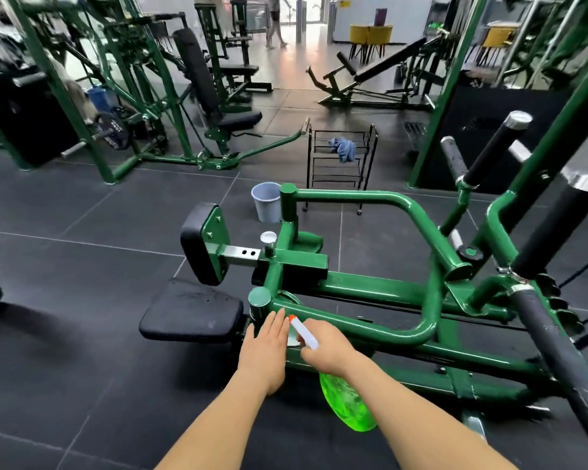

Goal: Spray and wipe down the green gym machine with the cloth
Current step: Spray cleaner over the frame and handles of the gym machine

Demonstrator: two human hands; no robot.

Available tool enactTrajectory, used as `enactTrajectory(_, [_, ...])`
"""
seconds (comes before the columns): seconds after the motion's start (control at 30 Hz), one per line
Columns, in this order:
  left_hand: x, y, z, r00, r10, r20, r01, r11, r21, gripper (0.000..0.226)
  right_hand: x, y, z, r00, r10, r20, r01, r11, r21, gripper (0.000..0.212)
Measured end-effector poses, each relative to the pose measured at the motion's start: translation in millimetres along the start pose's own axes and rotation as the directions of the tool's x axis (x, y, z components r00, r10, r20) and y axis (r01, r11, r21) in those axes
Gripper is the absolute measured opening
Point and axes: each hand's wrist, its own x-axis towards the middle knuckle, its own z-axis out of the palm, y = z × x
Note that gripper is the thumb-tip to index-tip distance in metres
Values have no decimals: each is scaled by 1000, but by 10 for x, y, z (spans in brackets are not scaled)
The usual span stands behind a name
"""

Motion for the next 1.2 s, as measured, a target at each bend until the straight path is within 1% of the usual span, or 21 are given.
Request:
enactTrajectory(0.1, [-9,-135,7,999,52,-8,-52,999,-1,81,14,-93,40,999,46,-5,-46,999,-8,19])
enactTrajectory(0.17, [-2,-219,10,995,97,-23,-97,995,-11,79,2,-91,74,996,85,-30,-84,996,21,14])
enactTrajectory(0.27, [16,-365,26,987,158,-39,-157,987,32,77,-1,-80,174,988,131,-83,-125,989,74,15])
enactTrajectory(0.37, [45,-447,88,978,201,-51,-198,978,68,77,-29,-94,278,977,178,-121,-164,980,117,44])
enactTrajectory(0.47, [55,-462,166,968,246,-49,-242,968,63,76,-85,-112,357,968,201,-153,-179,973,147,51])
enactTrajectory(0.6, [28,-349,281,953,303,-30,-303,953,9,77,-226,-16,433,936,280,-214,-237,949,207,46])
enactTrajectory(0.73, [29,-217,346,951,309,-24,-309,951,-14,78,-333,139,463,917,319,-239,-267,937,224,30])
enactTrajectory(0.83, [49,-109,426,958,287,-23,-288,956,-62,79,-413,304,495,905,344,-250,-287,928,239,29])
enactTrajectory(0.93, [57,38,546,964,266,6,-265,962,-69,79,-519,508,576,906,343,-247,-289,929,231,36])
enactTrajectory(1.0, [67,175,652,964,265,34,-263,963,-64,79,-598,673,623,892,378,-247,-319,915,249,31])
enactTrajectory(1.13, [84,432,839,962,264,67,-258,962,-88,76,-695,972,742,892,396,-217,-346,909,233,40])
enactTrajectory(1.2, [96,555,970,961,265,77,-256,960,-110,74,-758,1115,841,875,437,-208,-382,888,257,30])
